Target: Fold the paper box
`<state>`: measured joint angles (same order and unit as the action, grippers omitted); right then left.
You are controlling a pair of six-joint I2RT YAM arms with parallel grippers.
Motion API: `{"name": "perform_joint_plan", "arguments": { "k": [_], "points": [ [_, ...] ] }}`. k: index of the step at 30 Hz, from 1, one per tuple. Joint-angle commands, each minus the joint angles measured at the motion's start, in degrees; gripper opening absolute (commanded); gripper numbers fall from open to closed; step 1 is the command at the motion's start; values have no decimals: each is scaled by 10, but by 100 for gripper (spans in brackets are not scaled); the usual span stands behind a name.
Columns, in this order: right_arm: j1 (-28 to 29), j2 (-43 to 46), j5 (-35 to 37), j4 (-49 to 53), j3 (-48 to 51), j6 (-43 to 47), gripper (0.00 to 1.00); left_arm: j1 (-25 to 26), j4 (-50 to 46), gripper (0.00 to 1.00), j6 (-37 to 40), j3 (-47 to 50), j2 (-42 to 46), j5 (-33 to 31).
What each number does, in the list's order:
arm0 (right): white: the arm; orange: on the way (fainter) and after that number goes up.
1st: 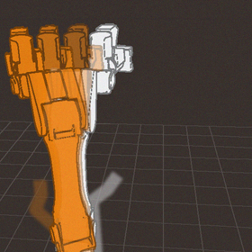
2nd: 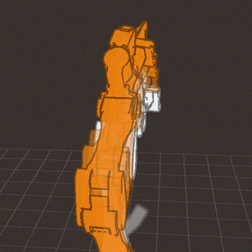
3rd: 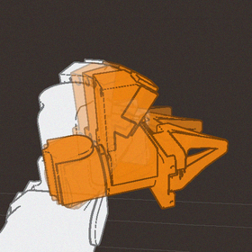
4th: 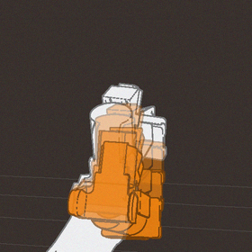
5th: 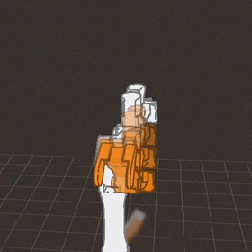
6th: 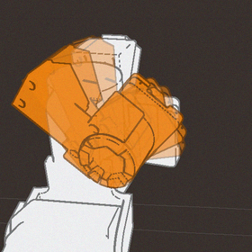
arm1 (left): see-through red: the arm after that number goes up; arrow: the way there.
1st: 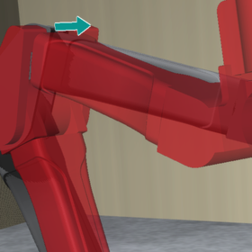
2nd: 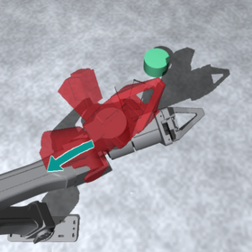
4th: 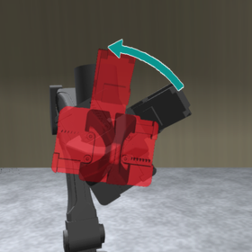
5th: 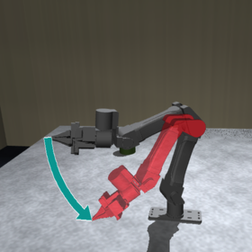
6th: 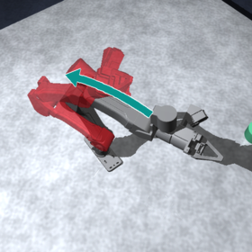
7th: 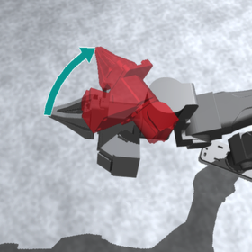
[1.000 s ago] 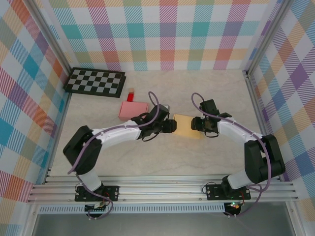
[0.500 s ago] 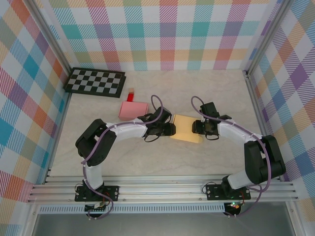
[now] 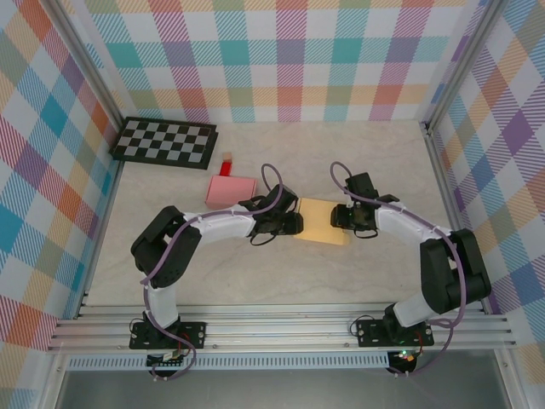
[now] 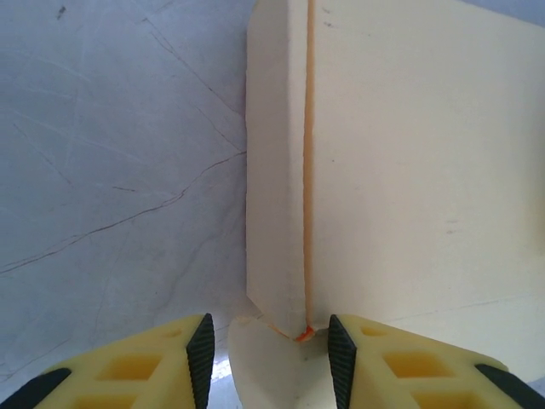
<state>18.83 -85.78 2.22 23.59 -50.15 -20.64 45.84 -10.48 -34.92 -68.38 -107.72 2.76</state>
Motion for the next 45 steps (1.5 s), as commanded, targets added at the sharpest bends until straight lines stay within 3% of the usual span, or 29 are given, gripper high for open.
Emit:
{"name": "perform_joint_plan", "arguments": {
  "k": [1, 6, 12, 18, 21, 23, 35, 45],
  "points": [
    [-2, 23, -14, 42, -34, -12, 46, -4, -48, 46, -5, -20, 18, -11],
    [-2, 32, -4, 63, -33, -11, 46, -5, -68, 54, -45, -35, 27, -1],
    [-3, 12, 2, 44, -20, -18, 48, -5, -21, 64, -119, -14, 37, 31],
    [-5, -2, 0, 22, -16, -22, 47, -5, -9, 74, -173, -10, 56, 0],
    [-5, -7, -1, 17, -13, -22, 47, -5, -17, 85, -203, -31, 44, 1],
    [-5, -9, -1, 13, -9, -24, 47, -6, -26, 100, -230, -44, 31, 2],
    [-6, 7, -1, -5, 13, -13, 46, -2, -78, 99, -311, -106, -32, -10],
    [-6, 14, -8, -20, 31, -8, 46, 14, -124, 98, -327, -149, -62, -9]
  ]
}}
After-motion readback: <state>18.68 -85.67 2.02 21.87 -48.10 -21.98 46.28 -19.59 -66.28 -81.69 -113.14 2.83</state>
